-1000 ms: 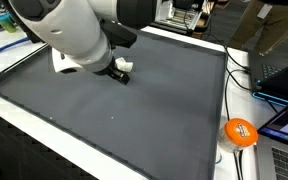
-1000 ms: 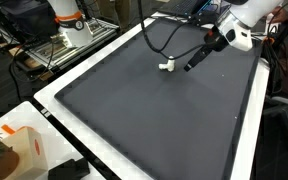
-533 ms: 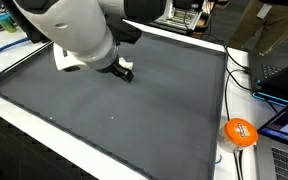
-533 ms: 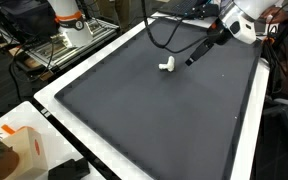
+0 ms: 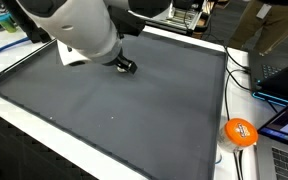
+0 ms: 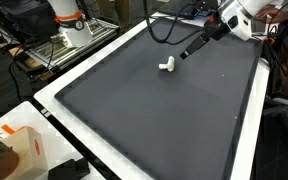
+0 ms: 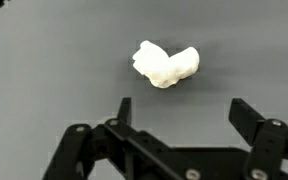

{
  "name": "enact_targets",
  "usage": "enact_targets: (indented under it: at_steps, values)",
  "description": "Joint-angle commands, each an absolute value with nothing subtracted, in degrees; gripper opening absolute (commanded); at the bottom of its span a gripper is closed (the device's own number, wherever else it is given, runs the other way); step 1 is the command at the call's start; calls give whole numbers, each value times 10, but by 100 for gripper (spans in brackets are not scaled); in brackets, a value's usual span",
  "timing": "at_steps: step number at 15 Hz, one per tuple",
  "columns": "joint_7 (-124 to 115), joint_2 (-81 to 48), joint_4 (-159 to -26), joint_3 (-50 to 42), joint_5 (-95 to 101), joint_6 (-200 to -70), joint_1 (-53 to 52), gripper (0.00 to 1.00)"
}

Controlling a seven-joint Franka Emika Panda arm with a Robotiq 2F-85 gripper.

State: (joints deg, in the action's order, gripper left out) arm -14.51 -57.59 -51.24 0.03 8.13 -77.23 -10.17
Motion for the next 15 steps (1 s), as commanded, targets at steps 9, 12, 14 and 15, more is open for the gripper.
enact_targets:
  at_steps: [9, 12, 14, 15]
  values:
    - [-141, -638, -451, -2, 74, -726, -94, 100]
    - [-140, -647, -440, -1, 75, -724, -95, 100]
    - [-141, -651, -435, -2, 76, -722, -95, 100]
    - [-141, -651, -435, -3, 76, -723, -96, 100]
